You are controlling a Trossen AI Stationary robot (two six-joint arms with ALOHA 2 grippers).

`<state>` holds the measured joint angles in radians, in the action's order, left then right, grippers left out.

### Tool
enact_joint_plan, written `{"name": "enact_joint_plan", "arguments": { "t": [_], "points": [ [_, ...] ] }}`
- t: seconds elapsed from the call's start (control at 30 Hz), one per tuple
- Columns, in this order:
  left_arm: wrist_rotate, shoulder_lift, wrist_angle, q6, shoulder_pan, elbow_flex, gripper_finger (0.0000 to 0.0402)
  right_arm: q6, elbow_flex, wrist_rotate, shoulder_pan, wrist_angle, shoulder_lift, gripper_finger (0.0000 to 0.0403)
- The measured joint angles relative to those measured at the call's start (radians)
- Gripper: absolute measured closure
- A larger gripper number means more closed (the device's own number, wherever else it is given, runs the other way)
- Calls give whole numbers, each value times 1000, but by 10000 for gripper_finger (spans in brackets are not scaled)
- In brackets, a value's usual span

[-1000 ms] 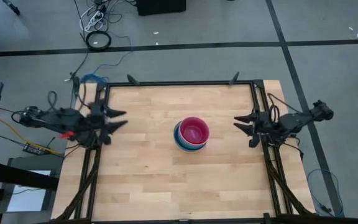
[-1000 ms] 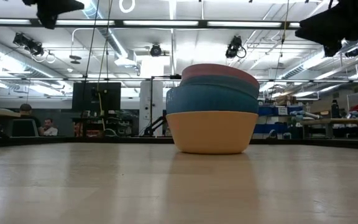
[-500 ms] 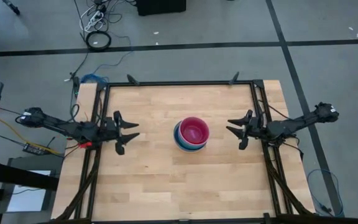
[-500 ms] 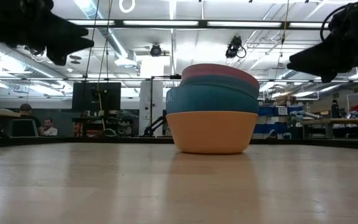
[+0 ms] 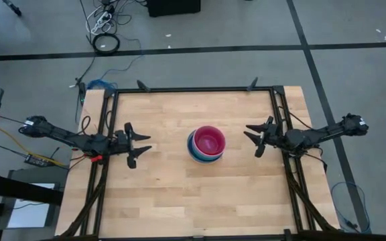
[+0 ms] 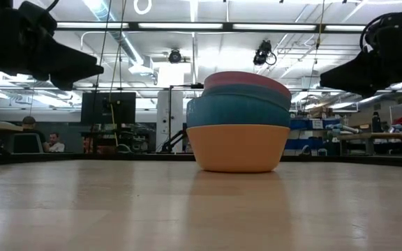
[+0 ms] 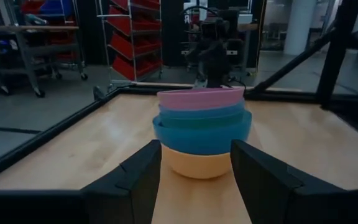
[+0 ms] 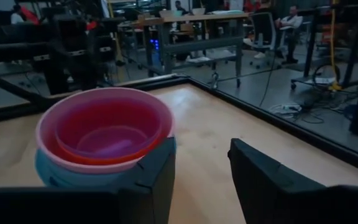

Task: Nest bowls inside each other
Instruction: Return to Home Position

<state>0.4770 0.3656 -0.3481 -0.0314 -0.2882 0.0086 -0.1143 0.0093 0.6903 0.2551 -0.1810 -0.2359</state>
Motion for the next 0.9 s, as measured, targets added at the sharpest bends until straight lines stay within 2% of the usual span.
{"name": "enact_joint_plan", "arguments": {
  "t": [0.27, 0.9],
  "points": [
    [93, 0, 39, 28, 0, 0, 199, 38, 0, -3, -9, 2, 0, 264],
    [95, 0, 31, 27, 0, -1, 199, 39, -1, -4, -9, -3, 0, 261]
  ]
}}
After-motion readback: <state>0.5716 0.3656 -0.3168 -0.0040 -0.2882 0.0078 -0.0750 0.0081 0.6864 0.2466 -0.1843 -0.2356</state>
